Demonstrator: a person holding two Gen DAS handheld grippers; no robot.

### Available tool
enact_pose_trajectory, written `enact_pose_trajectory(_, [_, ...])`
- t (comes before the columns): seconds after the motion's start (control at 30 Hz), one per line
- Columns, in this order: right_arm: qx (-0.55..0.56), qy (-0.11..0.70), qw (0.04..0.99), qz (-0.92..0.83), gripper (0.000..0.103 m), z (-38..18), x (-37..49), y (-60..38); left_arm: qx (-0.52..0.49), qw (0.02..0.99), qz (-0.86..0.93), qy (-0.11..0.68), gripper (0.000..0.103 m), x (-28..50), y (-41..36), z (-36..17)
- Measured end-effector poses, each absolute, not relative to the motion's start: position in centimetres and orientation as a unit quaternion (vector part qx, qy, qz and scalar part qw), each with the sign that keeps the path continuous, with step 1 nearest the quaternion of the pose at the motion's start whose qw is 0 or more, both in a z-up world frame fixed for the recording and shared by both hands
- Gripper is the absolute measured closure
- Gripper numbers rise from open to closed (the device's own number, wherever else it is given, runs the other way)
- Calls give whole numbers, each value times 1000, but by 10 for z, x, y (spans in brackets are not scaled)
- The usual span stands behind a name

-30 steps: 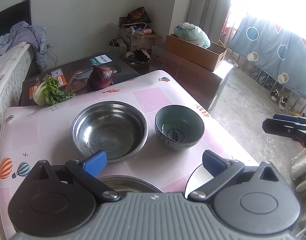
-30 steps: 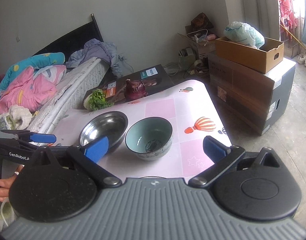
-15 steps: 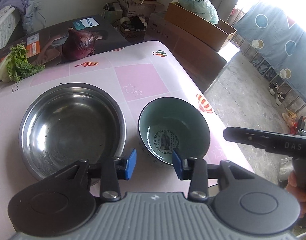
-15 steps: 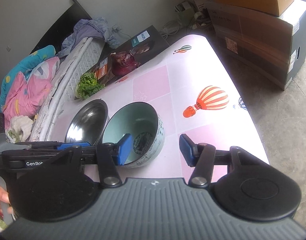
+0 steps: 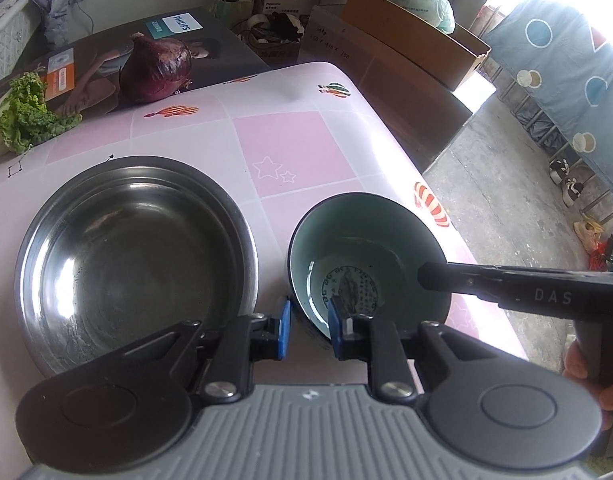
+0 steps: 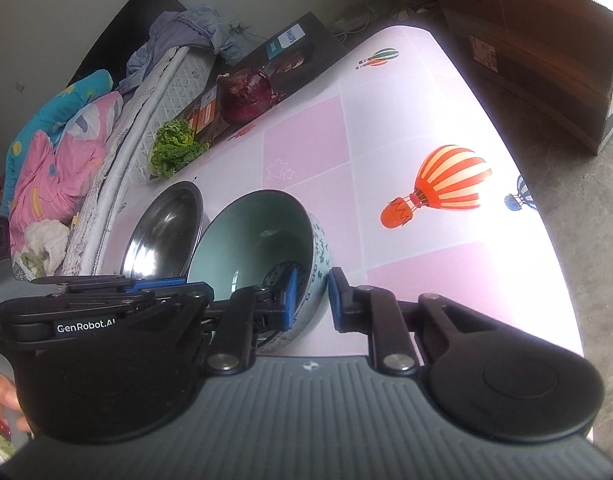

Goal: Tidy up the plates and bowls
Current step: 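Carry the tilted green bowl with the right gripper over the steel bowl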

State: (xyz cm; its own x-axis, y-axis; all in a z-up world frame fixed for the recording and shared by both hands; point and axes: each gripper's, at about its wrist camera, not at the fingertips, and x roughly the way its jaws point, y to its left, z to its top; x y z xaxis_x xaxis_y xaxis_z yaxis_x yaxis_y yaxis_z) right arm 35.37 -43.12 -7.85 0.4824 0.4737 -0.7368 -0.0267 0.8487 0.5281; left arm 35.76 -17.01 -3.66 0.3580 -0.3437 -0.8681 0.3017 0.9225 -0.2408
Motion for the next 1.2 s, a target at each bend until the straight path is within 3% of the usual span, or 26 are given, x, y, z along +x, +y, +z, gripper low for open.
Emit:
enact_pose_trajectory(0.17, [216,489,831,151,87,-75,348,-432,-21,814,-214,539,81,351,-174,-36])
enact_pose_trajectory(0.3, [209,496,829,152,87,-73,338,-444,-32,794,-253,552,72,338,-179,-36])
enact_pose_trajectory(0.43, [224,494,827,149,85,-73,329,-460,-38,786,-281,549,73,332,-178,-36])
enact_pose_trajectory(0.83, [232,507,819,134,82,-75,320,-461,108,825,-222,509,73,335,-214,-35])
enact_pose_trajectory(1.03, [247,522,805,135,81,-85,325,-457,116,816,-231,517,84,340,-221,-46])
enact_pose_trajectory(1.2, [258,533,794,137,78,-93,328,-452,135,819,-230,508,86,333,-226,-47])
